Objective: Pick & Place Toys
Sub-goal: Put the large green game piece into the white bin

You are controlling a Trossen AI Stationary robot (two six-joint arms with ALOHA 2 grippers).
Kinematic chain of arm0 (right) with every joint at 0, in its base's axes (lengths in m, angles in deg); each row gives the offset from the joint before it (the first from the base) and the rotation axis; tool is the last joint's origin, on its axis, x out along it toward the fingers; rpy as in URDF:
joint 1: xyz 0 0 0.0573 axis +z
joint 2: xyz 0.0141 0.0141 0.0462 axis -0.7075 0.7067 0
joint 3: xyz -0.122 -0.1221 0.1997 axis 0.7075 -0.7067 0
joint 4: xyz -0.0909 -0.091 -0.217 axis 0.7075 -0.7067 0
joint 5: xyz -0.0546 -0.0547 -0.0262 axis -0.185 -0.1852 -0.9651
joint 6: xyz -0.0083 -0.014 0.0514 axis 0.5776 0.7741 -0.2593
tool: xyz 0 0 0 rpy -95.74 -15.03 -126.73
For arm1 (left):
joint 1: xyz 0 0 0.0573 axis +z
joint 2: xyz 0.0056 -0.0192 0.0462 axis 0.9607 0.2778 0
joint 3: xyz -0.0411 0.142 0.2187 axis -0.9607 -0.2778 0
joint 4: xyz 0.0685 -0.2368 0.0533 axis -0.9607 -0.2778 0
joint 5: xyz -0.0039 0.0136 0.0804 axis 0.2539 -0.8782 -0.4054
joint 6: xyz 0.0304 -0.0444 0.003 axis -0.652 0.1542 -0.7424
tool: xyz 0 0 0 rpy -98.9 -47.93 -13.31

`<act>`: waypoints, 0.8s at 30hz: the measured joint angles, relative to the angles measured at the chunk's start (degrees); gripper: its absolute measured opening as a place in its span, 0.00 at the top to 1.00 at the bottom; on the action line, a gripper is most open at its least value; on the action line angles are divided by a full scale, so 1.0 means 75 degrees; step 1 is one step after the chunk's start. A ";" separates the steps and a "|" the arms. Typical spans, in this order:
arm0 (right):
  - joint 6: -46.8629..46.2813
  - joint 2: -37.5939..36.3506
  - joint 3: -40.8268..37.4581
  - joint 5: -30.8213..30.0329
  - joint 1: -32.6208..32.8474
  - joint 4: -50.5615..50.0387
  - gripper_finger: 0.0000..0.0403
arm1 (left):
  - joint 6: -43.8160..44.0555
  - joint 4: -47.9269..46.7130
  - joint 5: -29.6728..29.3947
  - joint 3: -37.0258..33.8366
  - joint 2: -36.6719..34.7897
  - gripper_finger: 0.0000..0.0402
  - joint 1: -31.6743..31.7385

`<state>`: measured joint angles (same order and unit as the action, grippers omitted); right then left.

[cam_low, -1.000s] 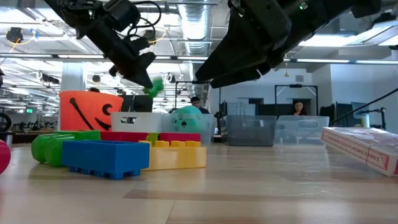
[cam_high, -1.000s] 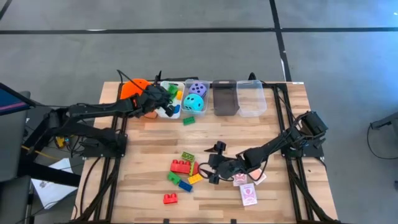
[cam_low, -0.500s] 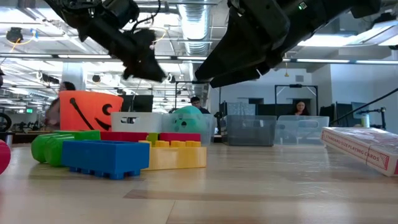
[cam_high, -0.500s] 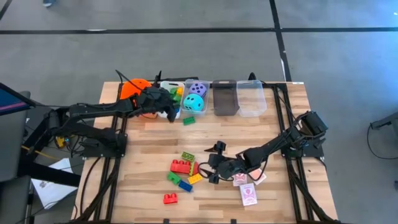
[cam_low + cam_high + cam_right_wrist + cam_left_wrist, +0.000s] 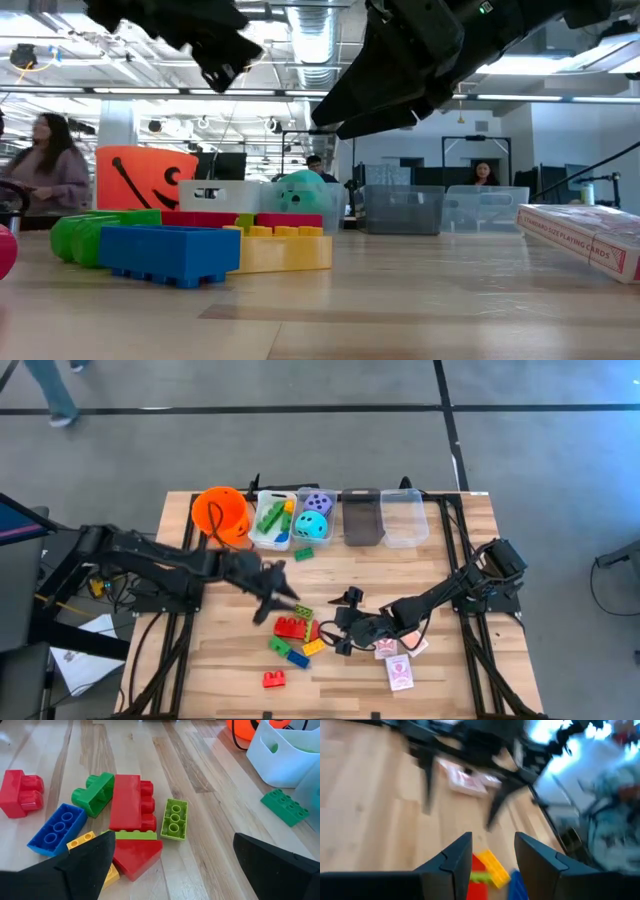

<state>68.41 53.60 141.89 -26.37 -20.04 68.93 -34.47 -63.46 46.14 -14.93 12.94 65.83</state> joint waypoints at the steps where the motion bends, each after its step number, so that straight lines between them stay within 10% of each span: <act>1: 0.0000 0.0000 0.0000 0.0000 0.0000 0.0000 0.01 | -0.0055 -0.0134 -0.0175 0.0000 0.0000 0.65 -0.0282; 13: 0.0263 0.0000 0.0000 0.0000 -0.0015 0.0030 0.01 | 0.0477 -0.1244 -0.2078 0.0003 0.0291 0.61 -0.2002; 24: 0.0256 0.0000 0.0000 0.0001 -0.0274 0.0163 0.01 | -0.0500 -0.1257 -0.1952 0.0003 0.1844 0.45 -0.2161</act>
<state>70.33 53.60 141.89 -26.36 -22.09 70.15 -38.22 -72.88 31.50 -14.91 26.77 49.62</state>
